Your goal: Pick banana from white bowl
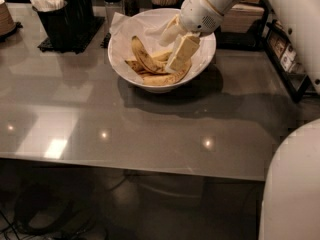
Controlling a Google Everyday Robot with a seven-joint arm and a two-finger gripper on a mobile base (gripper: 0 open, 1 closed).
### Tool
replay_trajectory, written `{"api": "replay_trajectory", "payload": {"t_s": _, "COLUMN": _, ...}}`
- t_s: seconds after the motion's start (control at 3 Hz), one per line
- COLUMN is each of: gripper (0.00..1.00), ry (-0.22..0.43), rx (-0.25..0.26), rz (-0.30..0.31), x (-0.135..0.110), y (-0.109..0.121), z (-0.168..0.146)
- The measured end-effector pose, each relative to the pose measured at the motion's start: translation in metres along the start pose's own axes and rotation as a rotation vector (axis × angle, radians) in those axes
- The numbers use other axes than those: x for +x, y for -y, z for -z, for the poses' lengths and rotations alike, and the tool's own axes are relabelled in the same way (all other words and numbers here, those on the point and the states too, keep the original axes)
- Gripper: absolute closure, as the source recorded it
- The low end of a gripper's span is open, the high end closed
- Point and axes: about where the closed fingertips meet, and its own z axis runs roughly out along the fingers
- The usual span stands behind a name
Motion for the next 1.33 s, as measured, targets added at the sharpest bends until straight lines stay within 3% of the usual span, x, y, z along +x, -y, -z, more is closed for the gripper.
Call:
{"api": "replay_trajectory", "payload": {"t_s": 0.33, "gripper": 0.29, "ry": 0.004, "rx": -0.012, "rz": 0.002, "x": -0.001, "y": 0.005, "z": -0.011}}
{"api": "replay_trajectory", "payload": {"t_s": 1.33, "gripper": 0.30, "ry": 0.005, "rx": -0.061, "rz": -0.035, "x": 0.011, "y": 0.012, "z": -0.040}}
